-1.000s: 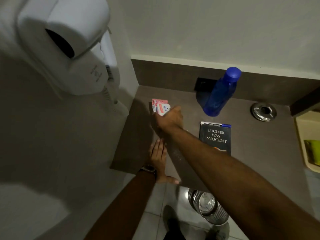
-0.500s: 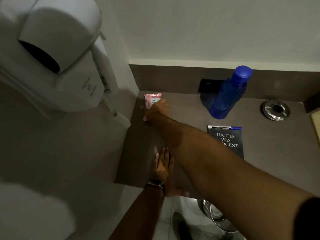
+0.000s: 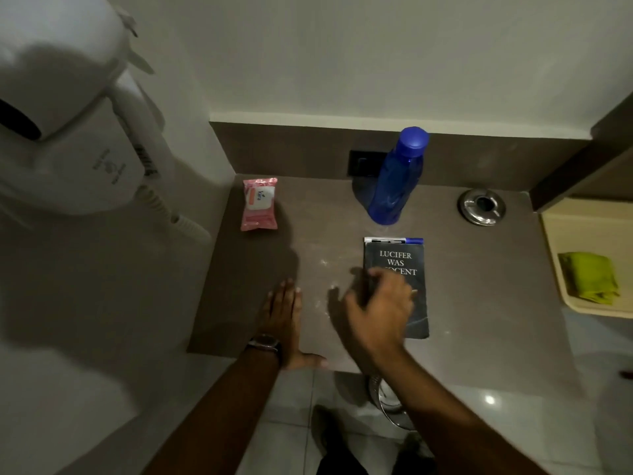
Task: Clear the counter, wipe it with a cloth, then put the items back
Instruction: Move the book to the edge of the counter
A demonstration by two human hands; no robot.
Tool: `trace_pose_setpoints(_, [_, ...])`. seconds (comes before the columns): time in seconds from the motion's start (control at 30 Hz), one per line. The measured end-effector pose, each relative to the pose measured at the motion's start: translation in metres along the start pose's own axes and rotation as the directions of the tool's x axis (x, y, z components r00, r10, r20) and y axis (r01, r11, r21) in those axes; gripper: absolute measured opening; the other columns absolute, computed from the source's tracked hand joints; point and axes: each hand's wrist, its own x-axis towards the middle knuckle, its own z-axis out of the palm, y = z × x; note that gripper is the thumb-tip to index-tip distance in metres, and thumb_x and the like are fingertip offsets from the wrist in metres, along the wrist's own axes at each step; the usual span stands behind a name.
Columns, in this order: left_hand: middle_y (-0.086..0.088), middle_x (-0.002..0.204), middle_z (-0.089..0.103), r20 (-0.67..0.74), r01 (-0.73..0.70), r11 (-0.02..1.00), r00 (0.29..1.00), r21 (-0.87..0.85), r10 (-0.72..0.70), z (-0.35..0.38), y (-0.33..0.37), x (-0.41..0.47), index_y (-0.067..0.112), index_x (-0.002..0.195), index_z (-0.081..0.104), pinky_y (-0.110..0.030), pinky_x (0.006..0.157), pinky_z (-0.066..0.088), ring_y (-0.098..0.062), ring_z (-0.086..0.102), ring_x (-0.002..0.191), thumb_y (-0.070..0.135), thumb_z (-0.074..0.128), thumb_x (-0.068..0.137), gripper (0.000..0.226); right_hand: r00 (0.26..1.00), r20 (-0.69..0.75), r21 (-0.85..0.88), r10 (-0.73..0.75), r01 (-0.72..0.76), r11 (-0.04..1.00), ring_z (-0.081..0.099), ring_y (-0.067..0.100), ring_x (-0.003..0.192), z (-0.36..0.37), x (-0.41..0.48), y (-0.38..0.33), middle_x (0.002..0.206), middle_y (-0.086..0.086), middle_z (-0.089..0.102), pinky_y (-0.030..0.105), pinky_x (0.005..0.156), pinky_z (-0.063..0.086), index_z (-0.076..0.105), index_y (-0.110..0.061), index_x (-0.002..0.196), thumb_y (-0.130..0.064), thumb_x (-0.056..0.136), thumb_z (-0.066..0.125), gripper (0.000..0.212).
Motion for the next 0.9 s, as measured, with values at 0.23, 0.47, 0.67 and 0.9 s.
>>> trace_pose_setpoints(0.23, [-0.023,0.163,-0.037,0.045,0.041,0.992,0.998,0.118,-0.047,-0.001,0.005,0.007,0.003,0.156,-0.029,-0.059,0.128,-0.008,-0.043,-0.028,0.154,0.114,0.038,0.047,0.169,0.885,0.153,-0.326,0.439,-0.374,0.868,0.049,0.036,0.13,-0.04,0.016,0.066,0.14,0.016,0.048,0.046,0.108,0.044,0.042,-0.012,0.142,-0.077,0.063,0.085,0.111])
trace_pose_setpoints(0.47, [-0.024,0.165,-0.034,0.021,0.022,0.99,0.999,0.141,-0.025,0.0,0.004,0.007,0.001,0.158,-0.025,-0.057,0.128,-0.011,-0.043,-0.024,0.156,0.113,0.037,0.052,0.167,0.734,0.278,-0.237,0.62,-0.573,0.785,0.056,0.035,0.131,-0.034,0.046,0.065,0.14,0.013,0.055,0.048,0.108,0.052,0.045,-0.01,0.141,-0.058,0.049,0.101,0.118])
trace_pose_setpoints(0.67, [-0.024,0.165,-0.033,0.005,0.013,0.991,1.0,0.133,-0.014,0.005,0.001,0.006,0.001,0.159,-0.023,-0.056,0.129,-0.009,-0.042,-0.022,0.157,0.112,0.04,0.054,0.165,0.683,0.416,-0.1,0.601,-0.623,0.776,0.06,0.034,0.125,-0.03,0.048,0.072,0.136,0.013,0.058,0.048,0.107,0.055,0.06,-0.015,0.134,-0.04,0.07,0.096,0.077])
trace_pose_setpoints(0.9, [-0.022,0.164,-0.037,0.066,0.015,0.992,0.998,0.123,-0.023,0.001,0.004,0.006,0.003,0.158,-0.027,-0.059,0.128,-0.009,-0.041,-0.028,0.155,0.11,0.046,0.054,0.165,0.733,0.489,0.263,0.473,-0.641,0.721,0.066,0.03,0.116,-0.067,0.037,0.032,0.122,0.003,0.067,0.052,0.099,0.058,0.055,-0.024,0.129,-0.008,0.092,0.073,0.045])
